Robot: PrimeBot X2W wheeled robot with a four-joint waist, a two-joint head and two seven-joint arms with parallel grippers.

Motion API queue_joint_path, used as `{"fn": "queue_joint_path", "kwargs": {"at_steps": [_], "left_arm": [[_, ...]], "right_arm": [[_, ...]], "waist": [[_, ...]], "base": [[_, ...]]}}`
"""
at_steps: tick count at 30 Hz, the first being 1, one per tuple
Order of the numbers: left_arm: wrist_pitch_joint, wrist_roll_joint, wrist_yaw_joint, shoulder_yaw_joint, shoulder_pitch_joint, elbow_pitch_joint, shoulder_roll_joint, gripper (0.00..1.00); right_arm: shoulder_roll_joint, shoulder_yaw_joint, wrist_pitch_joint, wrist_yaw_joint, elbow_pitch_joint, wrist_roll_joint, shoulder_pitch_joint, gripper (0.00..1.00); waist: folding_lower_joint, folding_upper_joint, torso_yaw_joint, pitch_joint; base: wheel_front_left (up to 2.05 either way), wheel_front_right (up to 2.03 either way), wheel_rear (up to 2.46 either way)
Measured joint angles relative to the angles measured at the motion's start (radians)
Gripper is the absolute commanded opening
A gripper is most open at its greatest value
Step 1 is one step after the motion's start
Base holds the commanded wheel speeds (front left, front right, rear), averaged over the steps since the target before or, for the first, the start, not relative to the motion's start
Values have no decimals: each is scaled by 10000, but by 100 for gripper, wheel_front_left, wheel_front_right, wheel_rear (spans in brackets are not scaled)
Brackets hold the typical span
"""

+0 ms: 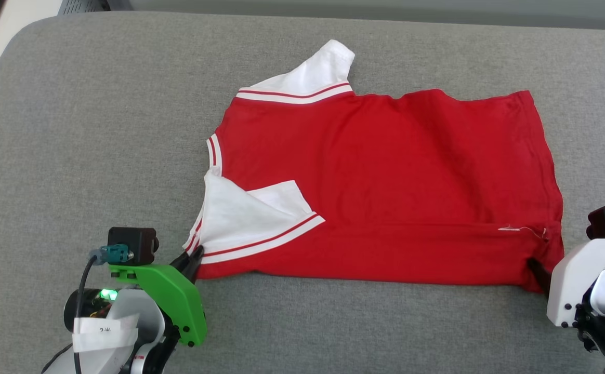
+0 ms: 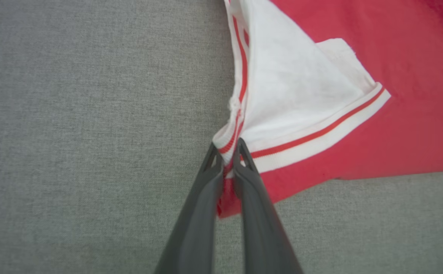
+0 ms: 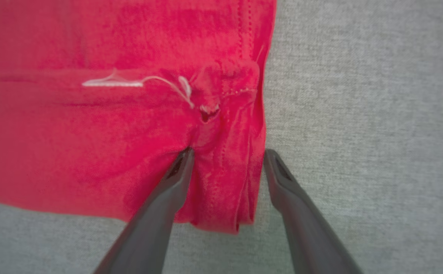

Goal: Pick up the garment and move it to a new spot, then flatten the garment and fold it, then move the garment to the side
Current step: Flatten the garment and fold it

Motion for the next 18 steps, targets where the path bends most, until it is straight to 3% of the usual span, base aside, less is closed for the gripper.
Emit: {"fn": "queue_joint_path", "kwargs": {"at_steps": [10,18], "left_arm": [[98,-12,-96,-228,138,347,19,0],[178,-150,-150,-539,821,476,8,0]], "right_arm": [[-40,-337,-215,10,90,105,176,0],[109,-999,-46,12,-470,144,1507,0]], "waist": [[0,0,-125,-549],[0,0,-272,-1291]], "base": [[0,0,0],[0,0,0]]}}
